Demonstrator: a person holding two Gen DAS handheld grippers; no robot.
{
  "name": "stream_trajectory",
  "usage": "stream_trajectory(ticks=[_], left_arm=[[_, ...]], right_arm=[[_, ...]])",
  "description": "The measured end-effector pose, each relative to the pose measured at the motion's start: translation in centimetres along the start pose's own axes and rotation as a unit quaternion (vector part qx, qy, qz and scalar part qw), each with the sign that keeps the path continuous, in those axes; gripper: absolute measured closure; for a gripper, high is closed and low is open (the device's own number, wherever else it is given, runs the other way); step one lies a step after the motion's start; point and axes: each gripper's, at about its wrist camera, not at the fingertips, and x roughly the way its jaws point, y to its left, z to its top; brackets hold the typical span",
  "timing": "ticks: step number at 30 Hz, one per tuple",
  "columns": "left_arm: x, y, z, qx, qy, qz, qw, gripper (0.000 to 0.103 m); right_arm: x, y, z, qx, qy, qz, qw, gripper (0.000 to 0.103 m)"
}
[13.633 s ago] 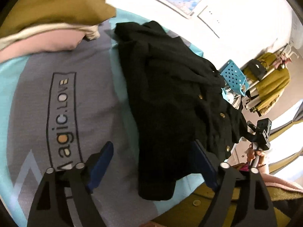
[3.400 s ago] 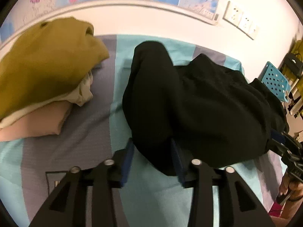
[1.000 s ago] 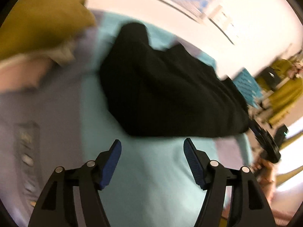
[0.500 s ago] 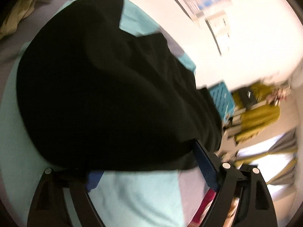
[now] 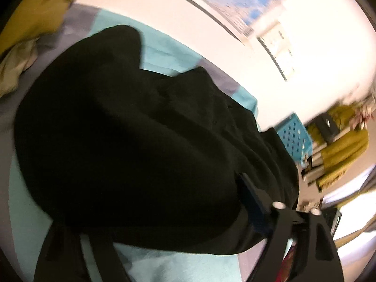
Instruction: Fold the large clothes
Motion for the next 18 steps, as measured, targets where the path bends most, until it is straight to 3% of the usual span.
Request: stream_trajectory(ticks=[3,7,10,12,14,18], left_arm=[[0.5,0.5,0.2,-0.006,0.010,-0.003,0.9999,0.014],[-0.2,2.0,0.7,-0.057,-0.001,-0.014,0.9983,0.025],[-1.1,0.3,0.3,0.000,-0.019,0.032,0.9993,0.034],[-1.1,0.1,0.3,0.010,-0.013,0.048,0.9987,0.034],[-0.8,0.7,0.4,-0.009,-0.006,0.039,0.9992,0.031],[-0.2,1.4,0.7,-0.020,0.006,0.027,0.9994,0.017]], right_arm=[[1.5,0.3,1.1,0.022,-0.014,-0.009,1.000,0.005],[1.8,0.2,1.4,0.058,-0.042,-0.017,0.997,0.005],[1.4,0.0,1.1,0.053,-0.030,-0.021,0.998,0.005],[0.4,-0.7,0.5,0.063,-0.029,-0.031,0.997,0.006],[-0.3,-1.0,0.1,0.064,-0.030,-0.038,0.997,0.006],[0.3,-0.9,0.7,0.067,-0.032,-0.052,0.996,0.005]])
